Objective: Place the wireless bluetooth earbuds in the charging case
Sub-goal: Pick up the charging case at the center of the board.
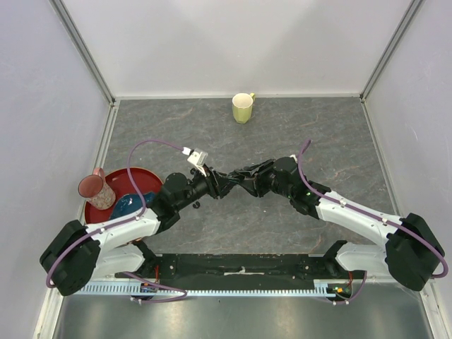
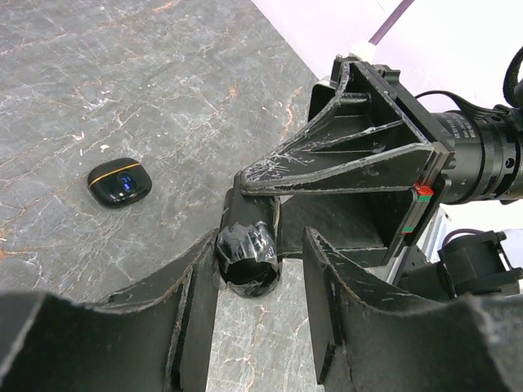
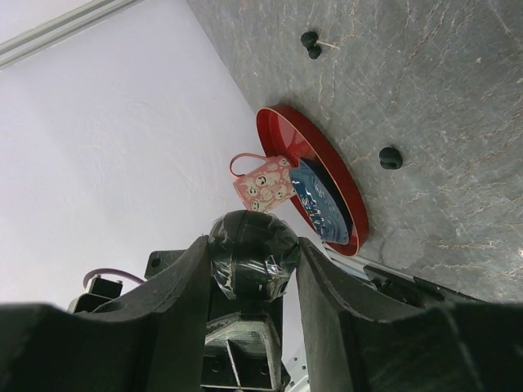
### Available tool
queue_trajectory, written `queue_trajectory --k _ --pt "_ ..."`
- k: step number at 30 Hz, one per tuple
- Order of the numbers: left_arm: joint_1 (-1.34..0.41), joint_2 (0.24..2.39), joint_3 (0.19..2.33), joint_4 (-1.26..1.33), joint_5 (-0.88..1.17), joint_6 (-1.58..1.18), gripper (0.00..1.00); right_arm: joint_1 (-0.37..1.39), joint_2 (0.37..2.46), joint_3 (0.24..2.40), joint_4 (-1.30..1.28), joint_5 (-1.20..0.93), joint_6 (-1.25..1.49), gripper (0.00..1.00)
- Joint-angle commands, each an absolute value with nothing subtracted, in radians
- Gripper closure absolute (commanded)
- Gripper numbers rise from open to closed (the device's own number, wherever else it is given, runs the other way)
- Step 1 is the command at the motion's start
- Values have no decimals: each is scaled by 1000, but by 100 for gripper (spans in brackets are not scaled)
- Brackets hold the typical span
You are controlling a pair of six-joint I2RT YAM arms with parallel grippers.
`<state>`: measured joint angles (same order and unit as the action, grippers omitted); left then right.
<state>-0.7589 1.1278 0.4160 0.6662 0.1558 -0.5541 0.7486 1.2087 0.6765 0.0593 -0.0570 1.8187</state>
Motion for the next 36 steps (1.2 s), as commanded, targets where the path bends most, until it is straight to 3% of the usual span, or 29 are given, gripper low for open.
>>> queue_trajectory --k 1,11,16,21,23,26,27,28,30,33,36 --pt "-767 1147 457 738 163 -569 50 746 1190 683 115 -77 1833 100" --pt "-767 1183 471 762 156 -566 53 746 1193 678 120 -89 1829 100" --pt "-765 1203 476 772 169 -566 76 746 1200 673 127 -97 1828 100" --pt "-765 1206 468 776 186 -566 91 746 1197 675 135 -104 1806 100" --pt "-765 1198 462 781 189 -566 97 747 1192 675 146 -109 1767 93" --pt "-767 1166 445 782 192 -554 98 742 1171 689 156 -95 1668 74" --pt "-765 1155 434 784 195 -545 98 744 1161 690 158 -88 1648 65" --pt "-767 1143 428 781 193 -529 98 741 1152 692 170 -81 1623 49" --pt "-765 1102 410 781 192 -509 98 739 1117 692 175 -65 1550 32" --pt "-764 1028 391 756 189 -456 98 735 1069 693 152 -51 1455 21" --pt "-764 945 382 713 202 -379 98 720 1031 693 153 -72 1360 18"
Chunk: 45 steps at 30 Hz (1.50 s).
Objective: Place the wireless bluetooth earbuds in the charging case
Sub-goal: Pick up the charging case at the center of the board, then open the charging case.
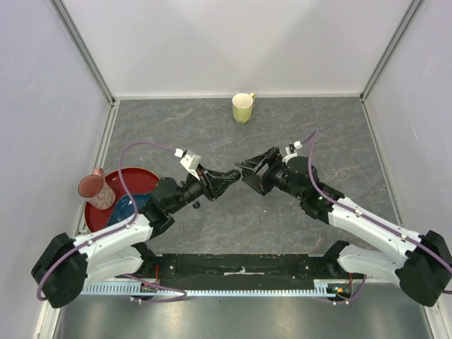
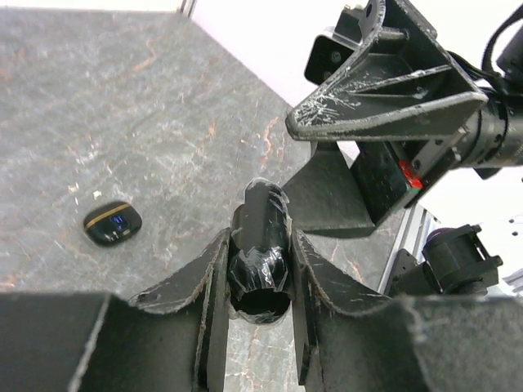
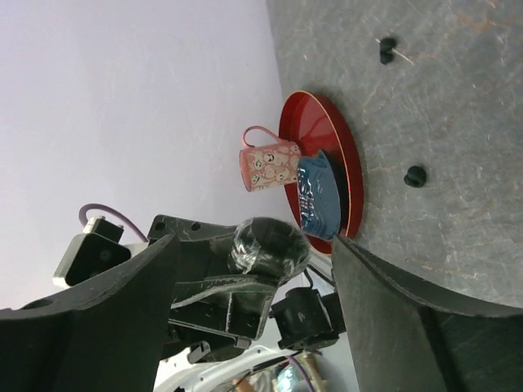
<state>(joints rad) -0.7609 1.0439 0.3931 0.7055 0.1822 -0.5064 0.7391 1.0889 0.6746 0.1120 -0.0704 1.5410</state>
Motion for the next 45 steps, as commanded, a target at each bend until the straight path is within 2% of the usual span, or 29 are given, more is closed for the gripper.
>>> queue_trajectory --k 1,3,8,11,16,23,26,32,37,45 --pt "-764 924 380 683 227 -335 98 715 1026 702 153 -112 1332 18" --pt "-765 858 385 648 250 -287 98 693 1031 721 146 -173 1280 18" --pt "-764 755 412 565 357 -161 98 675 1138 781 196 -556 1294 19" --pt "-764 744 463 491 414 -104 98 675 1096 729 339 -574 1351 20" --pt "-764 772 491 453 462 -89 98 672 1095 802 267 -630 1305 19" --pt "-764 807 506 472 479 -101 98 673 1077 792 242 -646 1301 20" --pt "-764 819 520 466 482 -91 98 673 1077 784 215 -658 1298 25" --pt "-764 857 543 457 508 -92 98 673 1091 764 206 -663 1304 43" --pt "-764 870 543 460 508 -92 98 672 1103 764 215 -672 1310 48" --pt "-764 876 541 451 491 -87 98 673 1117 739 270 -684 1348 75"
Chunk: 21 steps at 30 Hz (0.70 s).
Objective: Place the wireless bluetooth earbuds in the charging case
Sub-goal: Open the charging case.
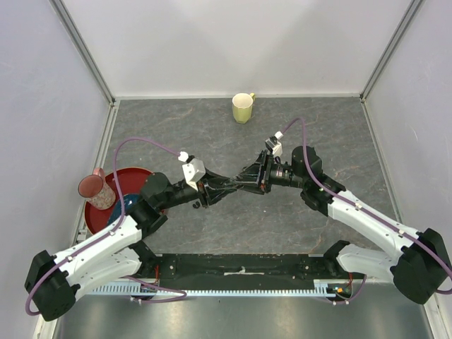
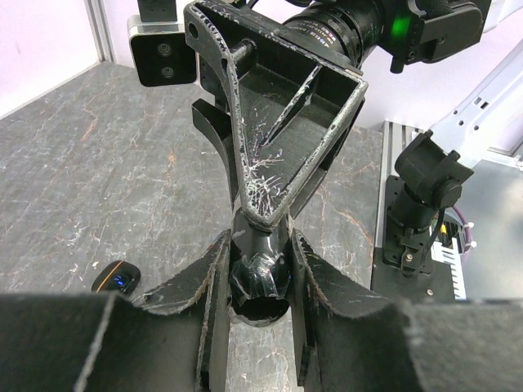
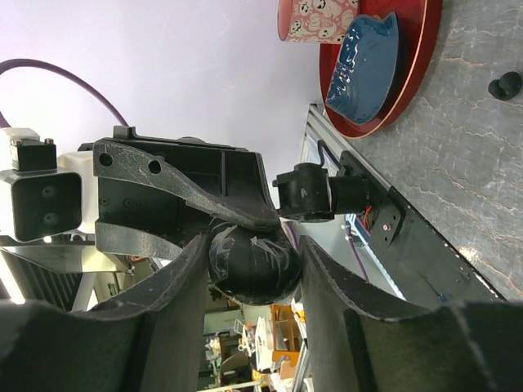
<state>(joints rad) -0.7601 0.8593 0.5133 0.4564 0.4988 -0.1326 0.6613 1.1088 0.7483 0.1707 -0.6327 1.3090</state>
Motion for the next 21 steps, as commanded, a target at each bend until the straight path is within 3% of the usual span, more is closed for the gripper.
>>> queue_trajectory --k 1,3,5,7,8,9,14,21 --pt "-764 874 541 449 485 -89 98 672 1118 736 276 -686 1351 78" --pt "-764 871 540 449 454 -97 90 673 1118 726 298 -686 1368 87" --pt "-764 867 537 451 434 -103 72 673 1115 712 337 -675 1388 92" --pt "-762 859 531 457 413 -112 62 672 1112 683 386 -657 1431 94" --pt "-764 854 526 468 405 -117 49 673 1106 670 443 -649 1448 95" --pt "-764 847 522 482 390 -132 43 672 1103 648 468 -641 1465 95" --pt "-764 825 454 613 359 -195 28 673 1118 615 609 -624 1557 98" --pt "-764 828 394 754 359 -261 26 672 1157 589 767 -621 1651 99"
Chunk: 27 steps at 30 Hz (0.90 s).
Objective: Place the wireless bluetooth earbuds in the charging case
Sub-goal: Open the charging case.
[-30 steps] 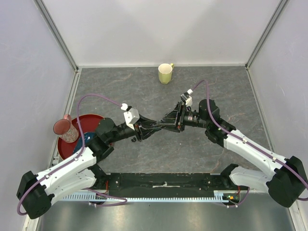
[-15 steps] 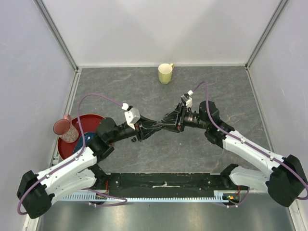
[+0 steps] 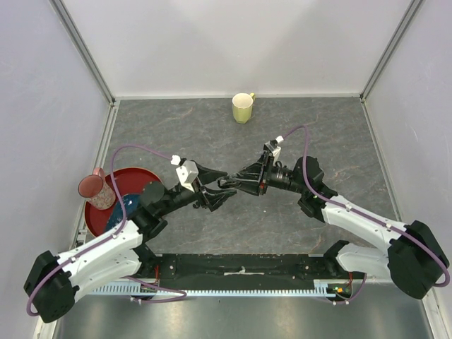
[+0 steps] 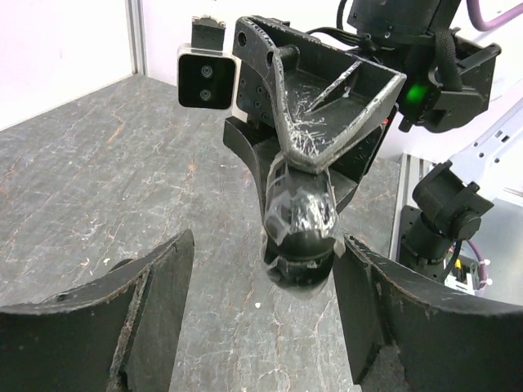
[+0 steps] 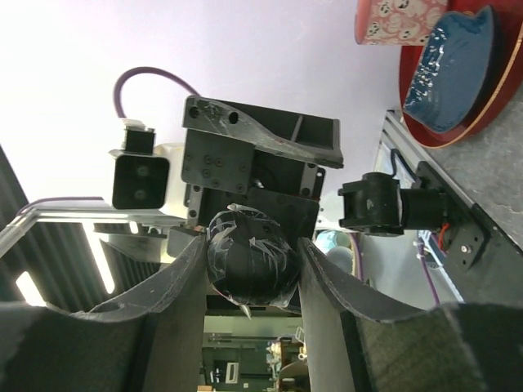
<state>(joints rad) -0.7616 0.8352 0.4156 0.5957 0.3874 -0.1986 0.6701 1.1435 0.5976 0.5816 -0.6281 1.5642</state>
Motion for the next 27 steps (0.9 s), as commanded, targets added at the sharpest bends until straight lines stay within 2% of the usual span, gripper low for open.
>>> queue_trajectory --k 1,12,16,27 --pt "-764 830 384 773 359 -265 26 672 1158 591 772 -623 1654 99" --pt "-764 894 374 988 391 -337 30 673 1163 581 781 -618 1667 100" --pt "-764 923 380 999 405 -347 40 672 1163 580 792 -617 1675 100" --pt "-764 948 379 1026 407 -364 48 673 1170 565 844 -617 1707 100"
